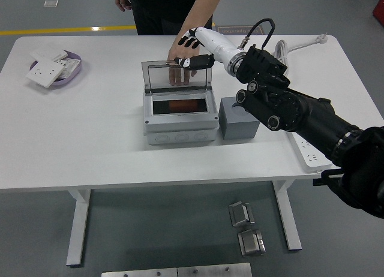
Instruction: Pick up the cylinder from the cube,place it in the box,flap close box
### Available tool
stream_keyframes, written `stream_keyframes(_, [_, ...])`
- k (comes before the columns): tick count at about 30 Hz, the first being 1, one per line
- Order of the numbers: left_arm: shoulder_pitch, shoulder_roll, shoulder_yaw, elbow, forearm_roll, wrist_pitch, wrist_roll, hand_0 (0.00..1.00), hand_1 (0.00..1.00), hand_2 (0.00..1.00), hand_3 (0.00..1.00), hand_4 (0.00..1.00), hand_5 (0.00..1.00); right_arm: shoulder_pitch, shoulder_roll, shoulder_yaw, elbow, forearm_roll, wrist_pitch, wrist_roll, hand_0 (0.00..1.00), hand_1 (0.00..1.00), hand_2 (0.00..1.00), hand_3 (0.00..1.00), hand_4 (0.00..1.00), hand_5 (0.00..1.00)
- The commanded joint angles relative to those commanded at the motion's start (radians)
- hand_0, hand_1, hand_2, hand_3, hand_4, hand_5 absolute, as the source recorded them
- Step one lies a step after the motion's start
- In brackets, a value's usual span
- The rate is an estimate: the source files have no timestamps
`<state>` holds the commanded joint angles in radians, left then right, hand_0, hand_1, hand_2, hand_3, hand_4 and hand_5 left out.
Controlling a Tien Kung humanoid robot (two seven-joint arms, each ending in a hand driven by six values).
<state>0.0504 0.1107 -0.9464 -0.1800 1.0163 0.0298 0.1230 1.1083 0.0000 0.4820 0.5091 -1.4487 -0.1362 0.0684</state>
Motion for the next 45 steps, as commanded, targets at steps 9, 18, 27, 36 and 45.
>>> stream_keyframes(9, [0.000,-0.003,0.003,0.000,0.000,0.001,-0.001,0.585,0.627,0.583,0.586,0.631,0.266,-0.025,0.000,-0.035,0.019,0.007,-0.006,0.002,0.789,0.705,0.704,0.708,0.732,0.404])
stream_keyframes(18, [0.004,-0.007,0.009,0.000,-0.006,0.001,-0.007,0.585,0.627,0.582,0.585,0.629,0.245,-0.044,0.000,-0.032,0.092,-0.022,-0.011,-0.007,0.789,0.702,0.702,0.707,0.731,0.408])
stream_keyframes(27, [0.012,-0.013,0.005,0.000,0.011,0.004,-0.013,0.585,0.627,0.582,0.585,0.628,0.244,-0.070,-0.001,-0.039,0.174,-0.067,-0.015,-0.024,0.786,0.693,0.702,0.705,0.728,0.411])
stream_keyframes(36, [0.017,-0.017,-0.006,0.000,0.040,0.008,-0.019,0.585,0.628,0.582,0.584,0.625,0.242,-0.100,-0.043,-0.043,0.252,-0.121,-0.023,-0.039,0.750,0.698,0.706,0.706,0.727,0.416])
stream_keyframes(45, [0.024,-0.021,-0.008,0.000,0.043,0.011,-0.021,0.585,0.628,0.582,0.583,0.622,0.239,-0.137,-0.111,-0.021,0.322,-0.164,-0.021,-0.057,0.750,0.696,0.705,0.707,0.727,0.417])
